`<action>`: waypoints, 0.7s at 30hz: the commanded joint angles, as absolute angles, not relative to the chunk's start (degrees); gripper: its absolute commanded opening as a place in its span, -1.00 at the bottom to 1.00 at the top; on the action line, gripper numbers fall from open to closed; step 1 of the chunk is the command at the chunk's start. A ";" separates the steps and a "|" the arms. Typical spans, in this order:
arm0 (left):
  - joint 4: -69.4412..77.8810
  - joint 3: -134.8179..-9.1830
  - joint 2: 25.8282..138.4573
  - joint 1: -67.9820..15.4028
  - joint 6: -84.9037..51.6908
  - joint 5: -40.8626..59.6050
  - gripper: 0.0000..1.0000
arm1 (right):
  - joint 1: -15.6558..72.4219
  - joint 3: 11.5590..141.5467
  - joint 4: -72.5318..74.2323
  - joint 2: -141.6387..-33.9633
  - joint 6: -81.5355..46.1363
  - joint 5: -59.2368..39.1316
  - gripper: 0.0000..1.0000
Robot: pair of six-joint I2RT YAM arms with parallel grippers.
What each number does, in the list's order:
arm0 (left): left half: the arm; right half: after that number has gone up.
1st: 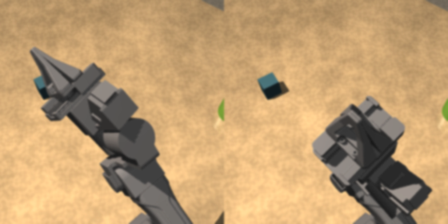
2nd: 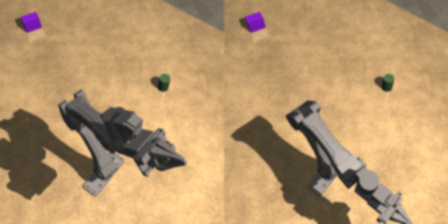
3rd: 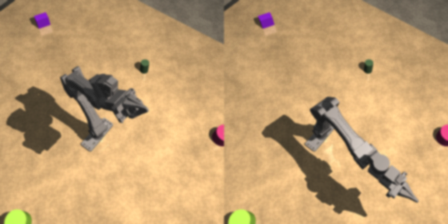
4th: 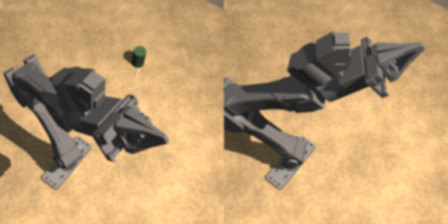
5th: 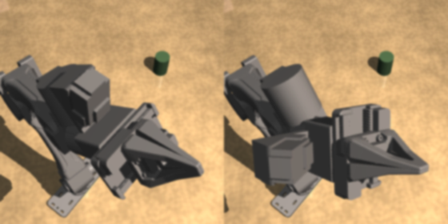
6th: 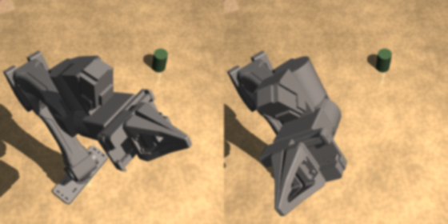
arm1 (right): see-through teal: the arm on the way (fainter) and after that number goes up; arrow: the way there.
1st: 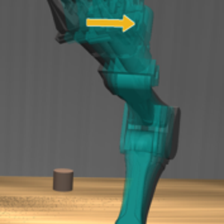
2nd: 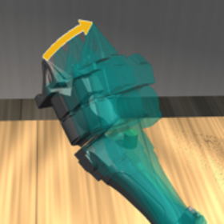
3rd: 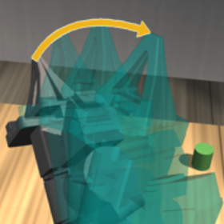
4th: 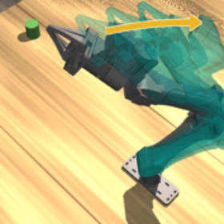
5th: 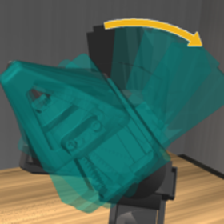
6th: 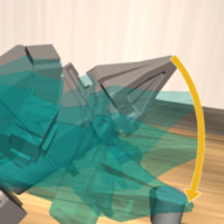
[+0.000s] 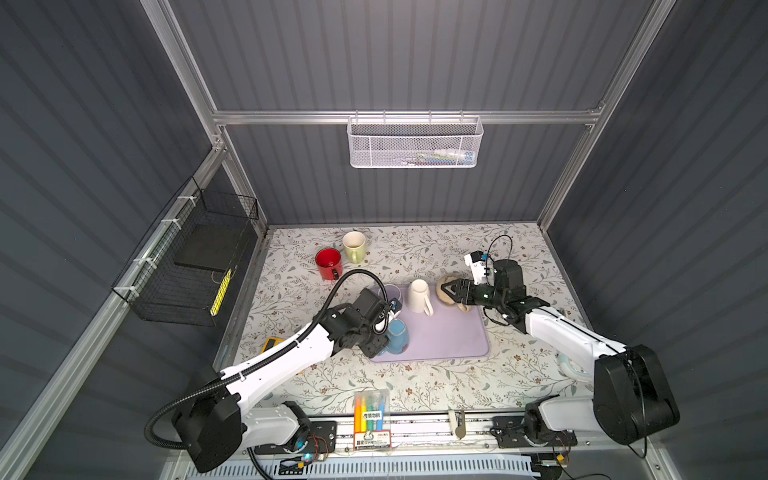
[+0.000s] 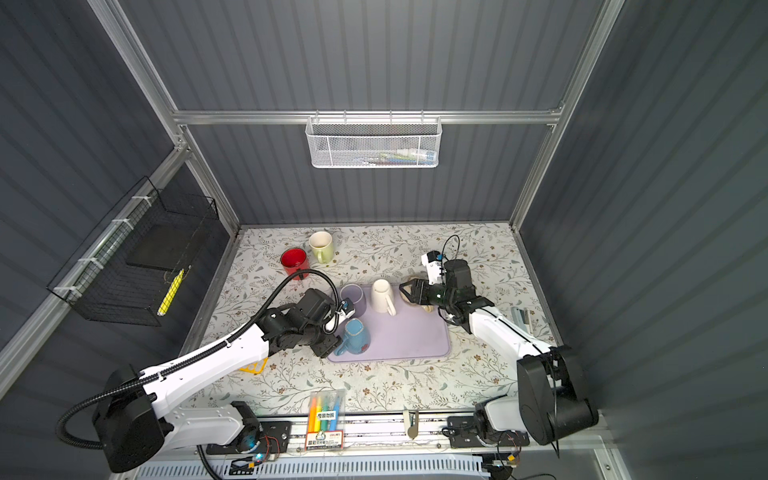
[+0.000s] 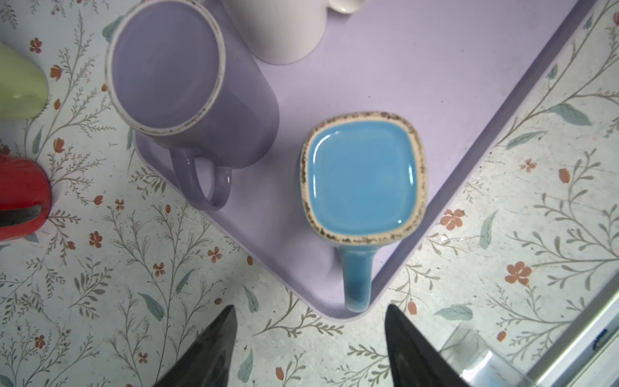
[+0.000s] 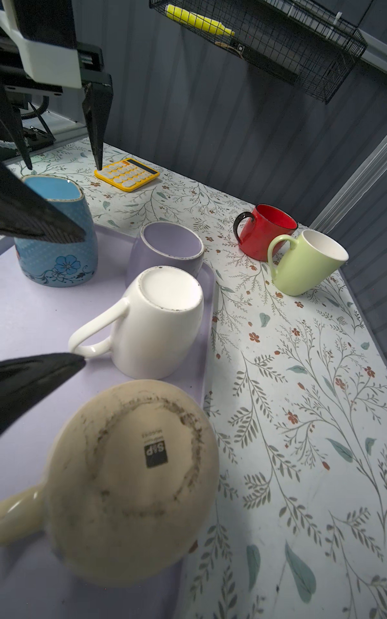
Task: Turn the mug right side up
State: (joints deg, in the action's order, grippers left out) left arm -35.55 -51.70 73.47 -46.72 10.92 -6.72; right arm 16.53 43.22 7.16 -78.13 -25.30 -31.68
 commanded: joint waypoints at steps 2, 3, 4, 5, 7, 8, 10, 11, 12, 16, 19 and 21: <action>-32.16 -49.38 74.32 -47.91 9.17 -6.13 0.40 | 16.17 44.99 6.77 -78.76 -24.17 -31.59 0.11; -31.02 -48.77 74.63 -48.52 8.65 -6.08 0.40 | 16.07 45.08 6.93 -79.09 -24.16 -31.72 0.11; -30.51 -48.59 75.07 -48.82 8.46 -6.11 0.40 | 16.02 45.17 7.10 -79.30 -24.25 -31.88 0.11; -30.38 -48.56 75.79 -49.33 8.20 -6.41 0.40 | 16.00 45.34 7.21 -79.59 -24.26 -32.13 0.11; -30.39 -48.86 77.45 -50.17 7.91 -6.88 0.40 | 15.91 45.44 7.46 -79.96 -24.17 -32.28 0.11; -30.35 -48.87 78.37 -50.79 7.91 -7.45 0.39 | 15.80 45.44 7.64 -80.14 -24.17 -32.31 0.11; -30.33 -48.80 79.63 -51.39 8.09 -8.19 0.39 | 15.66 45.46 7.87 -80.32 -24.08 -32.36 0.11; -30.10 -48.56 80.20 -51.46 8.24 -8.66 0.38 | 15.58 45.35 8.04 -80.42 -24.04 -32.48 0.11; -30.23 -48.52 80.61 -51.50 8.50 -8.92 0.38 | 15.43 45.35 8.09 -80.48 -23.95 -32.57 0.11; -29.59 -47.93 82.23 -51.50 8.84 -9.82 0.38 | 14.90 44.72 8.59 -80.25 -23.95 -32.76 0.11; -29.35 -48.19 84.53 -51.50 8.82 -10.19 0.37 | 14.44 44.01 9.51 -80.25 -24.18 -33.08 0.11; -29.49 -48.74 86.20 -51.50 8.70 -9.81 0.35 | 14.09 43.52 10.31 -80.29 -24.52 -33.29 0.11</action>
